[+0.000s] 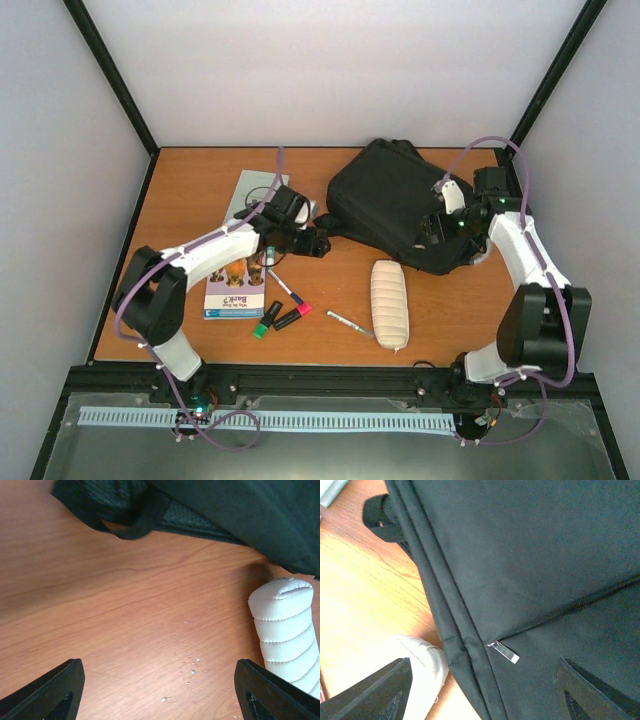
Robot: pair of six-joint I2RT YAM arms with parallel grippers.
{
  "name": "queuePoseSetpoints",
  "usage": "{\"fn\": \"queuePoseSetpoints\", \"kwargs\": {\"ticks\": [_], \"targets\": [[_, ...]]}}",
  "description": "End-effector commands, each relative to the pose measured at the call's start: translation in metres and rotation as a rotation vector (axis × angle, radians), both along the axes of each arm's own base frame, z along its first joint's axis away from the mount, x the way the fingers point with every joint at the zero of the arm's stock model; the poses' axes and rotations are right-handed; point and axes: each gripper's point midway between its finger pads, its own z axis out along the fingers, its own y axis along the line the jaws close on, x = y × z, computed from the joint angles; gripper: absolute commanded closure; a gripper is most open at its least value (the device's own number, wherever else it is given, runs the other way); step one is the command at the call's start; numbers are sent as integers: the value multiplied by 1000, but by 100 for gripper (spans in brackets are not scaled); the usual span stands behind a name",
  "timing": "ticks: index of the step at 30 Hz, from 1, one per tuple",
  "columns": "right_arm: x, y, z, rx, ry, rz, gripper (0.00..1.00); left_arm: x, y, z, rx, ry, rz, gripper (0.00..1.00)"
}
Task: Pack the student bag
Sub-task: Adjust the student bag at the center of the board.
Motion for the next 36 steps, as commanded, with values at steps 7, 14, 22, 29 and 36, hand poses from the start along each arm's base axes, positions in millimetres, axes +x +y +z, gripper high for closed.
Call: {"fn": "queuePoseSetpoints", "kwargs": {"ticks": [7,14,22,29,36], "targets": [[49,-54,-43,-27,134,-48,21,21,-60,0,-152,28,55,11],[80,-96,-75,-68,177,-85,25,64,-86,8,-144,-4,83,8],[53,-104,-120,-114,259,-26,31,96,-119,-20,-196,52,117,4],[8,-86,-137,-67,333,15,35,121,-139,-43,-177,45,98,3],[-30,-71,-149,-25,400,46,40,142,-157,-55,-157,36,52,3]]}}
